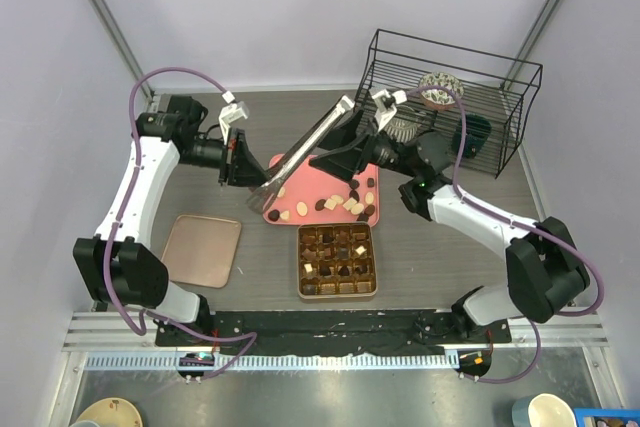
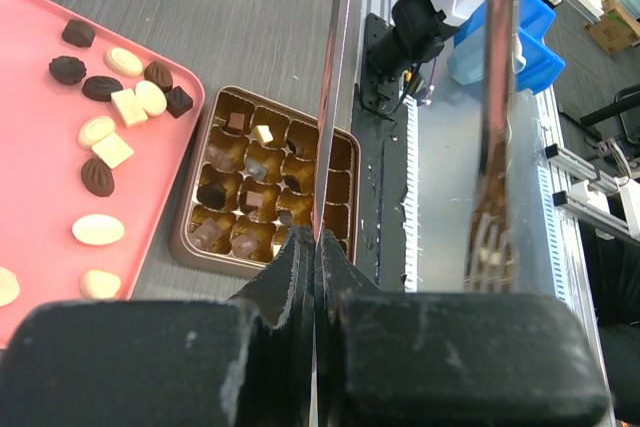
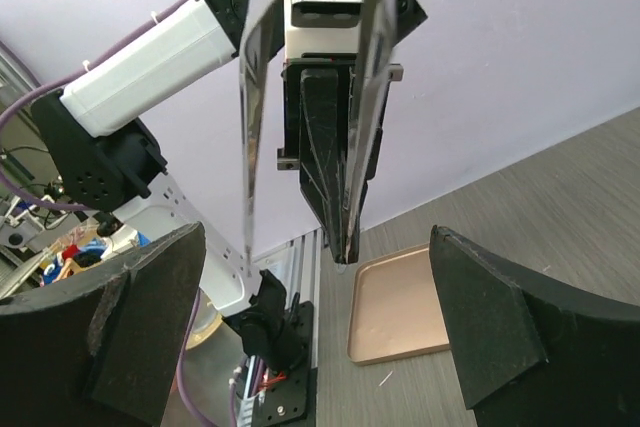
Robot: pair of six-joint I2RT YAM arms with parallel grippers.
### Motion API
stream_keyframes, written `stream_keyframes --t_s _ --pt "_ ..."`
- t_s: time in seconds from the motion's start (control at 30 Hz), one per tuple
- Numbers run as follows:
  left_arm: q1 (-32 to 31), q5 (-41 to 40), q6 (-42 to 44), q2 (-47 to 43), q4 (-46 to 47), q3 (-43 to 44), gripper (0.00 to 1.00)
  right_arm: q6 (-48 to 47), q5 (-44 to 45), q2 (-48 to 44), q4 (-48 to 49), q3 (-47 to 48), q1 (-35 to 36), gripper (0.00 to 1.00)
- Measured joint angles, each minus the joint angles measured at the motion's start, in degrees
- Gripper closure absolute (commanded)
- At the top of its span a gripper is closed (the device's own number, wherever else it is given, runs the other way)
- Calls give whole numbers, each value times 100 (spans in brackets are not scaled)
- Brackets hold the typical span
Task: Pack the chocolate
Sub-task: Pick up the clamp from the center of the board.
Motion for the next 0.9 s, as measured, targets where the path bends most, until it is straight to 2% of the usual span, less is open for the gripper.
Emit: stream_keyframes --t_s 0.27,0.5,0.6,0.63,0.83,0.9 --pt "-26 -17 24 -2 -2 -105 100 -772 122 2 -951 516 549 0" --pt "-31 -57 48 -79 -2 -236 100 -970 175 70 -1174 815 680 0" --pt "-31 -83 50 -111 0 -254 100 -1010 179 162 -1235 870 695 12" --pt "-31 -90 48 -118 -2 -260 100 -1023 181 188 -1250 881 697 19" --pt "-31 -173 55 -162 0 -275 100 -1078 205 269 -1495 894 697 36" --pt "-28 -177 52 -181 0 -284 100 -1102 216 269 -1585 898 697 47"
